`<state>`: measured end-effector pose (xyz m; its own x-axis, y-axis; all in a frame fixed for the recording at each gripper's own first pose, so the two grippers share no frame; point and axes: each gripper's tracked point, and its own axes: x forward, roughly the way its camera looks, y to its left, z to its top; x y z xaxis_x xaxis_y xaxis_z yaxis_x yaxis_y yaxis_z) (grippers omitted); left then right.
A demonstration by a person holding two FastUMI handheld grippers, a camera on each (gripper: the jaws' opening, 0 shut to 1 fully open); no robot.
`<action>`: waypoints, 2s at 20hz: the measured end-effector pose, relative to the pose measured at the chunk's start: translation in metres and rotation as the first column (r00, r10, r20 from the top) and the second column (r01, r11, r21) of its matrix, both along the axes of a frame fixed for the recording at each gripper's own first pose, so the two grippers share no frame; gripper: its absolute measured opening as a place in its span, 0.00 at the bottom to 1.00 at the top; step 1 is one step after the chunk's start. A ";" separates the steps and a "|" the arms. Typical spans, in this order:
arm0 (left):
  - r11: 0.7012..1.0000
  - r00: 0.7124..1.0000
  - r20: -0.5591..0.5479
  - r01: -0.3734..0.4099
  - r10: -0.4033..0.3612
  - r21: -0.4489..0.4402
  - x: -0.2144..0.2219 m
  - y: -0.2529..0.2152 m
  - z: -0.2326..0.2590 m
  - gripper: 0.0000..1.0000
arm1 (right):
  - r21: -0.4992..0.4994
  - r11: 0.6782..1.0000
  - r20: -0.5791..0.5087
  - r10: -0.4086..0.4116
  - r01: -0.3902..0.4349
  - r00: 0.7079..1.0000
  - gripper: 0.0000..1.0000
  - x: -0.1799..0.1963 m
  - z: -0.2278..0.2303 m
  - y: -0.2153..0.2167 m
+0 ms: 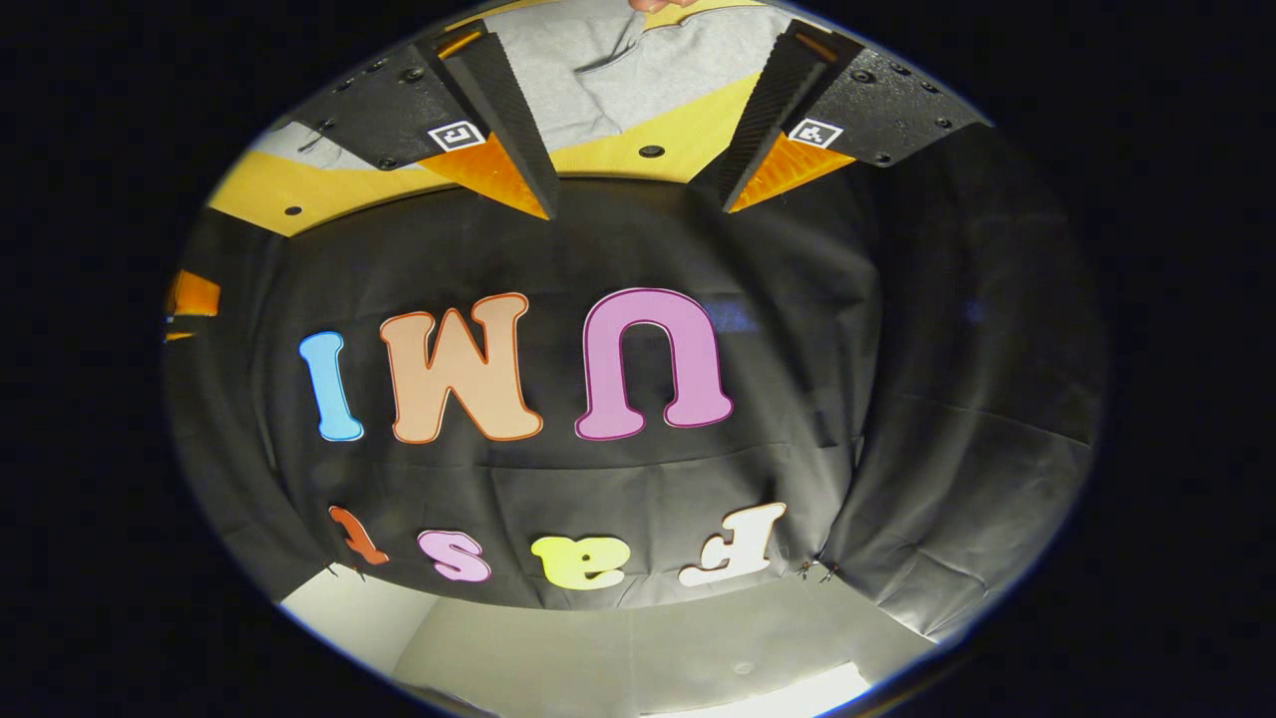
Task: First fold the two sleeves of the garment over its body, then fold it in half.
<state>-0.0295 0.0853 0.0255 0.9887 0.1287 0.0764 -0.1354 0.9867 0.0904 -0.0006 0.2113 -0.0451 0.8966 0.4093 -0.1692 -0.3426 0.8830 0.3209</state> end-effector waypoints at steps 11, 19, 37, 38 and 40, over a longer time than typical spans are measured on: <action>0.999 1.000 -0.011 0.027 -0.028 -0.024 0.006 -0.012 -0.005 0.94 | -0.309 0.951 -0.245 -0.092 0.012 0.965 1.00 -0.018 -0.172 -0.093; 0.999 0.999 -0.013 0.034 -0.034 -0.024 0.002 -0.022 -0.005 0.94 | -0.415 0.907 -0.450 -0.141 -0.066 0.882 1.00 -0.071 -0.278 -0.135; 1.000 0.999 -0.049 -0.003 0.002 -0.024 0.001 -0.062 -0.021 0.94 | -0.249 0.927 -0.798 -0.033 -0.279 0.601 0.56 -0.152 -0.364 -0.140; 1.000 0.999 -0.053 -0.010 0.009 -0.025 0.000 -0.065 -0.023 0.94 | -0.214 0.934 -0.813 -0.007 -0.287 0.582 0.58 -0.151 -0.363 -0.135; 0.999 0.998 -0.061 -0.028 0.026 -0.026 -0.004 -0.072 -0.027 0.94 | -0.183 0.939 -0.832 0.010 -0.291 0.555 0.41 -0.150 -0.364 -0.132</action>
